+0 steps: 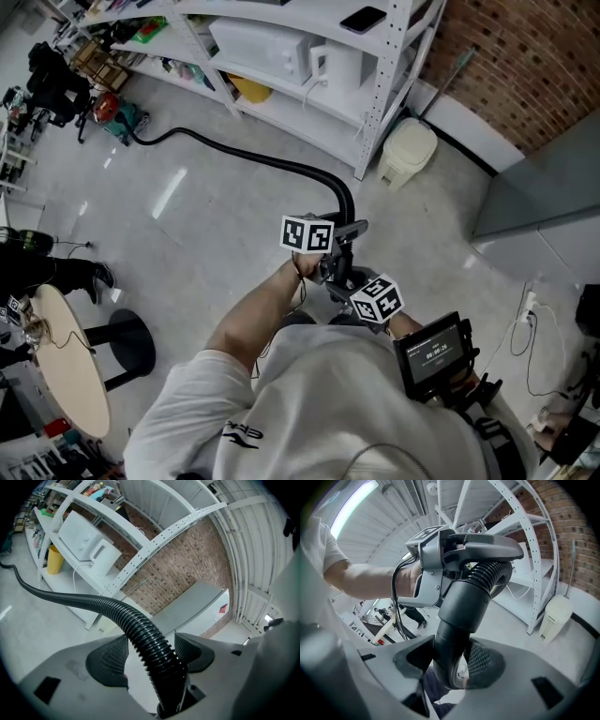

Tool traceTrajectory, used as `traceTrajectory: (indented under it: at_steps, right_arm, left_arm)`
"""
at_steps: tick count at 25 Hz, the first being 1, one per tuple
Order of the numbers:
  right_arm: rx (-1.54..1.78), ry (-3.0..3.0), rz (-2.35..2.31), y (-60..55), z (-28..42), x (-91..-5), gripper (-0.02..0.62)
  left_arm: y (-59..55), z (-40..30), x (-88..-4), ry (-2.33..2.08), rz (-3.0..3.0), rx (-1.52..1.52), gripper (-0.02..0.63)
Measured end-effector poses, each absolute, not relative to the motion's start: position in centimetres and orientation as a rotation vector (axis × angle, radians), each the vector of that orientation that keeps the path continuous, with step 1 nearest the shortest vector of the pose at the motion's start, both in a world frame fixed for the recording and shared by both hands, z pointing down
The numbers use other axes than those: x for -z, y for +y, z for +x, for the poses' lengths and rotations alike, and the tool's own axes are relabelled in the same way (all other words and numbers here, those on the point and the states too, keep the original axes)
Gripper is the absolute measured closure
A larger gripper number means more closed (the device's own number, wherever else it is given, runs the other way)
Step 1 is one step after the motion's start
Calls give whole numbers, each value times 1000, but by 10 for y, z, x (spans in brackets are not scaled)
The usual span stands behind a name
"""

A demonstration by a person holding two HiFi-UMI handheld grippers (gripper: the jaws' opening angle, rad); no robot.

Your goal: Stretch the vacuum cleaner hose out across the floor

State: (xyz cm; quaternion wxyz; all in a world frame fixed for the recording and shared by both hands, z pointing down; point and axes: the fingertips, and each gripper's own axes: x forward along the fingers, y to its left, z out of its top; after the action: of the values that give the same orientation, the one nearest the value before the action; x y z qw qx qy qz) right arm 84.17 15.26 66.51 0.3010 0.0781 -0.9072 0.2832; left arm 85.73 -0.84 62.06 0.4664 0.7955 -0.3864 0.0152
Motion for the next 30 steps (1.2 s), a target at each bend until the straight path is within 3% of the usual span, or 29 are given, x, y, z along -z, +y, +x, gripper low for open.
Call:
traceTrajectory:
  at_steps: [30]
  right_arm:
    - [-865,-2330,340,174,970,-686,403]
  left_arm:
    - [15,1000,-653,-812,1888,-49,313]
